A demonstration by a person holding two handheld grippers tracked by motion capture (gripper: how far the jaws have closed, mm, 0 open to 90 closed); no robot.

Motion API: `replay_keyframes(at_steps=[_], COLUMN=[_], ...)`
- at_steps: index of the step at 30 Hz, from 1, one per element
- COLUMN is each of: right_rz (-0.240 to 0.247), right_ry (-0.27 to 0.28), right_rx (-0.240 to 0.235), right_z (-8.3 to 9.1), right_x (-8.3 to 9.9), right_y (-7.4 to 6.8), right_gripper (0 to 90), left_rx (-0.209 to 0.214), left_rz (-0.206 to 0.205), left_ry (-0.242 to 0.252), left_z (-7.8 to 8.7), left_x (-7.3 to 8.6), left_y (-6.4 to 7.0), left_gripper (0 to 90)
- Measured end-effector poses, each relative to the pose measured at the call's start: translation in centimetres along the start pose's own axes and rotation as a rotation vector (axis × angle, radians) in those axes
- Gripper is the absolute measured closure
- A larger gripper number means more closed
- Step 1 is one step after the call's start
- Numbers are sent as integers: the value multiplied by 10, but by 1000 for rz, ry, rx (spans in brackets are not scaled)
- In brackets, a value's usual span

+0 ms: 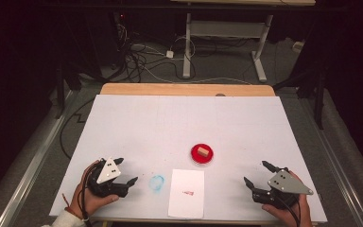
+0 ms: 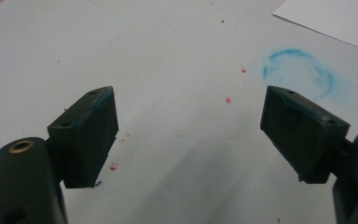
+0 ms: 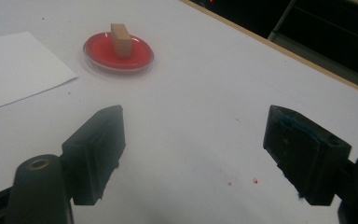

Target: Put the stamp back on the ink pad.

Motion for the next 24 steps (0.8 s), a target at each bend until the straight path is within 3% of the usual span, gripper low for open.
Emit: replay_keyframes(at_steps=[6, 15, 24], right_rz=[31, 45, 22], right_ry=[16, 33, 48], right_rx=[22, 25, 13], right_z=[2, 9, 8], right_x=[-5, -5, -7], right_y=[-3, -4, -2], right_gripper=[219, 216, 216], left_rx=[3, 1, -9], left_rz=[7, -21, -29], left_ry=[0, -20, -27], left_z=[1, -5, -5], left_x=[2, -3, -2], left_y=[0, 2, 2], left_gripper=[184, 184, 184])
Point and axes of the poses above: each handheld gripper's, and its own axes: z roughly backward along the jaws, x roughly out of its underside, y roughly to its right, the point moved 3 cm from there along -z, roughly forward along the jaws, and after that the axes turned 8 degrees about x, right-handed, at the moved point
